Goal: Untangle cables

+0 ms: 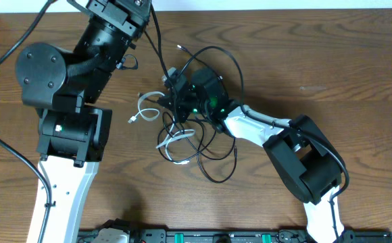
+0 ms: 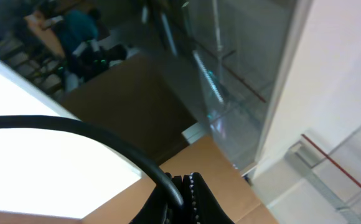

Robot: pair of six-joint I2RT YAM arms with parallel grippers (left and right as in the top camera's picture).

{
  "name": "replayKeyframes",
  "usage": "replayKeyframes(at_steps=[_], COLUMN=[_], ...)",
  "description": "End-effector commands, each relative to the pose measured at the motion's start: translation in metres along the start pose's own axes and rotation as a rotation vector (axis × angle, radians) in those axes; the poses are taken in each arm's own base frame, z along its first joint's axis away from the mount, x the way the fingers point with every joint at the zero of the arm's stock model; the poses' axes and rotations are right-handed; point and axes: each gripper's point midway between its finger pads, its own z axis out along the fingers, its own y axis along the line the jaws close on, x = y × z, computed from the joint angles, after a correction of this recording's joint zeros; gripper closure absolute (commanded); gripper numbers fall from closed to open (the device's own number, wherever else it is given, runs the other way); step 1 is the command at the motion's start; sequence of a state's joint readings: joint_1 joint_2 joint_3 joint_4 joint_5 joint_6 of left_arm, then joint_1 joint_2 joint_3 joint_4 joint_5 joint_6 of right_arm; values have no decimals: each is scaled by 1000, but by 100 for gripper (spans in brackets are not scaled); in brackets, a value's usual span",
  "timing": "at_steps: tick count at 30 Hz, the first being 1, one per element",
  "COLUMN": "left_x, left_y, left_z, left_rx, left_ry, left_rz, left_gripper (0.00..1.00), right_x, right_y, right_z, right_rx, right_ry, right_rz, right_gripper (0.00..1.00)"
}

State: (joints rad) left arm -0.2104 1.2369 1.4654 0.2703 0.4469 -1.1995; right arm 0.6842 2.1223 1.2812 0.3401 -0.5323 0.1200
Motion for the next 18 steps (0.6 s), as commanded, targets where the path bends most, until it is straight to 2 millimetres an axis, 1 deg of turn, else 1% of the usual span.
replayKeyframes(at_steps=[1, 3, 4, 6, 7, 9, 10, 11, 14, 16, 18], left_x=[-2, -5, -10, -25, -38, -54, -60, -65, -70, -71, -79], left_y=[-11, -8, -6, -9, -12, -16, -17, -16, 2, 19, 45], left_z=[-3, -4, -5, -10, -16, -25, -30, -34, -43, -47, -56], left_rx=[6, -7, -11, -6, -6, -14, -20, -34, -122, -195, -309], left_ry=[4, -6, -16, -67, -110, -167, -184, -194, -201, -205, -240], left_rz=[89, 119, 122, 108, 117, 143, 159, 178, 156, 142, 136], left_gripper=[93, 93, 92, 92, 92, 93, 92, 93, 93, 93, 93], right_x=[-24, -31, -30, -20, -10, 2, 7, 9, 12, 14, 14], right_y=[-16, -28, -42, -80, -105, -133, -142, -147, -158, -165, -167], right_z=[-22, -43, -55, -87, -113, -151, -167, -177, -199, -212, -218], right_rx=[53, 117, 198, 442, 621, 837, 902, 920, 943, 972, 971], right_ry=[-34, -17, 0, 46, 71, 89, 97, 106, 102, 71, 40], right_rz=[75, 111, 150, 242, 299, 377, 405, 417, 490, 573, 651], right_gripper=[99, 99, 99, 99, 99, 99, 99, 99, 99, 99, 99])
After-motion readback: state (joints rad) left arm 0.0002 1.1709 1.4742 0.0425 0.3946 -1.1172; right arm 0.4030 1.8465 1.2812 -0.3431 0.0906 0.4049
